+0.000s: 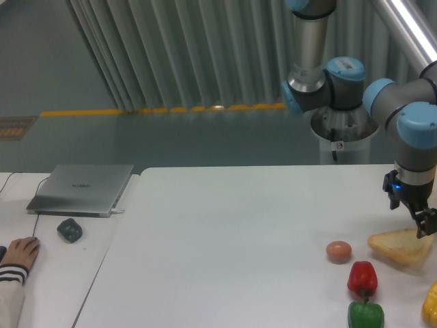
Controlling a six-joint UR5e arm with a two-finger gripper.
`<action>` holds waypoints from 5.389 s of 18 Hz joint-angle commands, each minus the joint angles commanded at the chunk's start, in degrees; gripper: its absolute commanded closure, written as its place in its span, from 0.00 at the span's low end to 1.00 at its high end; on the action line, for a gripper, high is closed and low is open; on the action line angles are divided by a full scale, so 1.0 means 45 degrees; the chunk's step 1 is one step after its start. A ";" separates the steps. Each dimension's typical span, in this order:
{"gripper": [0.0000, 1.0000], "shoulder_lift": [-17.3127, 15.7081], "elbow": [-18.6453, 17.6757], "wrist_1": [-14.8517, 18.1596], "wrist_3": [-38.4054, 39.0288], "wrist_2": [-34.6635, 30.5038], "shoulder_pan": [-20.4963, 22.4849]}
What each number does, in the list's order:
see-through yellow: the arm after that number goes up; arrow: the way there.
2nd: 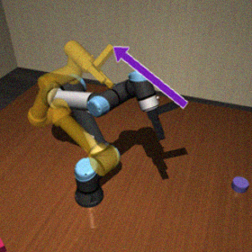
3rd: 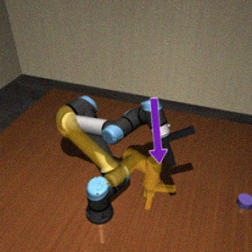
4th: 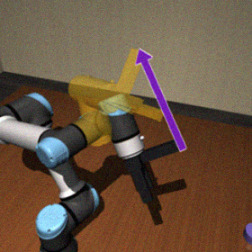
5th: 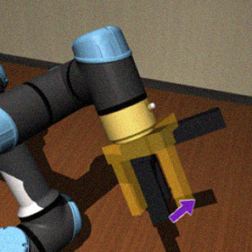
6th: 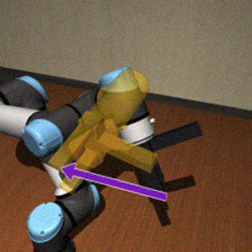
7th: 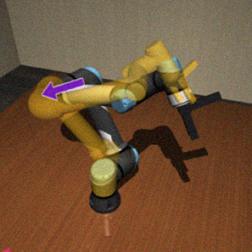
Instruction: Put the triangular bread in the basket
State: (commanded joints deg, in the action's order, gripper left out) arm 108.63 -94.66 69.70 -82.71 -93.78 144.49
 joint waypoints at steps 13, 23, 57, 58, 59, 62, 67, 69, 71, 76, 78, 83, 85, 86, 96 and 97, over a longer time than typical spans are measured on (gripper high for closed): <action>0.00 0.0840 0.0566 -0.0137 0.0117 0.0098 0.0391; 0.00 0.1347 0.0762 -0.0391 0.0762 0.0078 0.0157; 0.93 0.0176 0.3028 0.2500 -0.8178 -0.0586 0.2810; 0.93 0.0196 0.3028 0.2481 -0.8744 -0.0586 0.2987; 0.93 0.0215 0.3028 0.2422 -0.9291 -0.0586 0.3104; 0.85 0.0371 0.3008 0.2188 -1.0116 -0.0605 0.3301; 0.67 0.0566 0.2969 0.1818 -1.0779 -0.0605 0.3554; 0.41 0.0586 0.2930 0.1680 -1.1112 -0.0567 0.3749; 0.00 0.0587 0.2891 0.1680 -1.1075 -0.0489 0.3828; 0.00 0.0509 0.2910 0.1660 -1.0938 -0.0195 0.3828; 0.00 0.0450 0.2910 0.1679 -1.0666 0.0018 0.3809; 0.00 0.0216 0.2891 0.1777 -0.8832 0.0975 0.3458; 0.00 0.0137 0.2891 0.1777 -0.7896 0.1210 0.3186; 0.00 0.0137 0.2891 0.1739 -0.7330 0.1211 0.2932; 0.00 0.0118 0.2501 0.1387 -0.4573 0.1153 0.1017; 0.00 0.0118 0.2481 0.1406 -0.4435 0.1094 0.0919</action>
State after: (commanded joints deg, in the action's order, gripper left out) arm 109.16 -83.50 76.02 -102.66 -88.85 148.63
